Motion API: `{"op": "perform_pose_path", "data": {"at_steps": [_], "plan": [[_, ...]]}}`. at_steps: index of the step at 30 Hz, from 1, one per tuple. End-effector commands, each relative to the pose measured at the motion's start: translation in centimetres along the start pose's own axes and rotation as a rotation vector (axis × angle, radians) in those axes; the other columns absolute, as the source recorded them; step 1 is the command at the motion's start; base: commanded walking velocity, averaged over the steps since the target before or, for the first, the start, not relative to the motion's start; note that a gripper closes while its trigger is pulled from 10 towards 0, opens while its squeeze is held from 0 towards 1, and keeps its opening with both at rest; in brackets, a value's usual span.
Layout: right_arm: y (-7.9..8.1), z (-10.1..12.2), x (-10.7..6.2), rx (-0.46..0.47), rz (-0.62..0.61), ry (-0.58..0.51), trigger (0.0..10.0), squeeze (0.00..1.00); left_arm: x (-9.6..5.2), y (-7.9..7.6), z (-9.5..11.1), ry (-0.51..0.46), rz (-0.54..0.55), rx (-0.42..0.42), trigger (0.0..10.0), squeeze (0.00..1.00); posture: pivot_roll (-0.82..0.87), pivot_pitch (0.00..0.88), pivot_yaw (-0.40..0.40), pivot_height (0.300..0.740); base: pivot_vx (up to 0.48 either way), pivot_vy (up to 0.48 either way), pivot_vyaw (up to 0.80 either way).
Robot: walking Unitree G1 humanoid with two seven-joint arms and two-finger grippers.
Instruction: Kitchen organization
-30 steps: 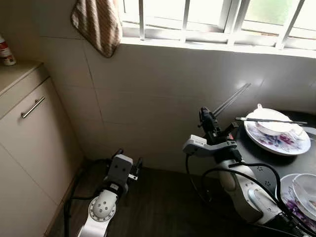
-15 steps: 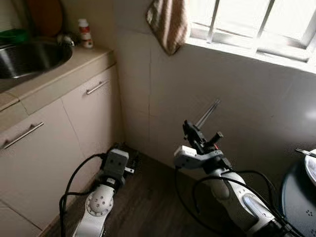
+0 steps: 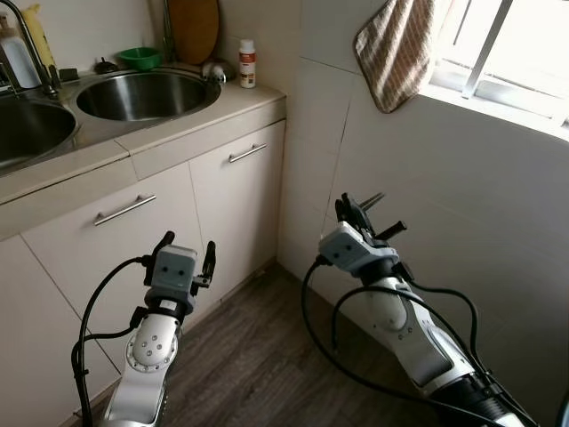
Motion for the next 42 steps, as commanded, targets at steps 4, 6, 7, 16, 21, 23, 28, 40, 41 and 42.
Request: {"op": "perform_pose_path", "data": {"at_steps": [4,6,7,16,21,23,28,40,41,42], "plan": [[-0.8,0.6,0.4,0.062,-0.041,-0.028,10.0,0.00,1.0,0.4,2.9,-0.114,0.008,0.023,10.0,0.00,0.02,0.000,-0.055,0.740,0.000,0.000,0.60],[-1.4,1.3,0.6,0.116,-0.060,-0.061,10.0,0.00,1.2,0.8,4.0,-0.161,0.023,0.028,10.0,0.00,0.02,0.000,-0.055,0.740,0.000,0.000,0.80],[-1.4,1.3,0.6,0.116,-0.060,-0.061,10.0,0.00,1.2,0.8,4.0,-0.161,0.023,0.028,10.0,0.00,0.02,0.000,-0.055,0.740,0.000,0.000,0.80],[-3.2,3.7,1.2,0.240,-0.118,-0.213,10.0,0.00,1.5,0.4,6.1,-0.267,0.012,0.044,10.0,0.00,0.05,0.000,-0.067,0.740,0.000,0.000,0.80],[-4.2,5.2,1.8,0.306,-0.145,-0.298,10.0,0.00,1.4,0.2,6.5,-0.299,0.010,0.053,10.0,0.00,0.06,0.000,-0.077,0.740,0.049,0.000,0.80],[-5.6,6.3,2.5,0.365,-0.176,-0.354,10.0,0.00,1.3,0.2,7.2,-0.320,0.009,0.057,10.0,0.00,0.06,0.000,-0.072,0.740,0.281,0.000,0.80],[-7.2,6.9,2.6,0.445,-0.222,-0.400,10.0,0.00,1.0,0.4,7.3,-0.331,0.023,0.070,10.0,0.00,0.07,0.000,-0.076,0.740,0.387,0.000,0.16],[-7.8,6.6,3.1,0.560,-0.211,-0.384,10.0,0.00,1.4,1.0,8.8,-0.382,0.052,0.073,10.0,0.00,0.07,0.000,-0.074,0.740,0.466,0.000,0.00],[-7.8,6.6,3.1,0.563,-0.210,-0.384,10.0,0.00,1.4,1.0,8.9,-0.382,0.052,0.073,10.0,0.00,0.07,0.000,-0.074,0.740,0.480,0.000,0.00],[-7.5,6.8,3.2,0.567,-0.186,-0.387,10.0,0.00,1.5,1.0,9.1,-0.389,0.052,0.072,10.0,0.00,0.06,0.000,-0.073,0.740,0.480,0.000,0.00]]}}
Point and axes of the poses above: a point about 5 cm out from each wrist's last joint towards the gripper, its own x axis pointing out of the wrist towards the gripper, its own z axis along the axis of the wrist's last joint, y = z × x, the point moved 2 cm from there along x, pointing out of the wrist towards the gripper, and after that the axes turned 7 degrees about -x, right-handed, at the moved point
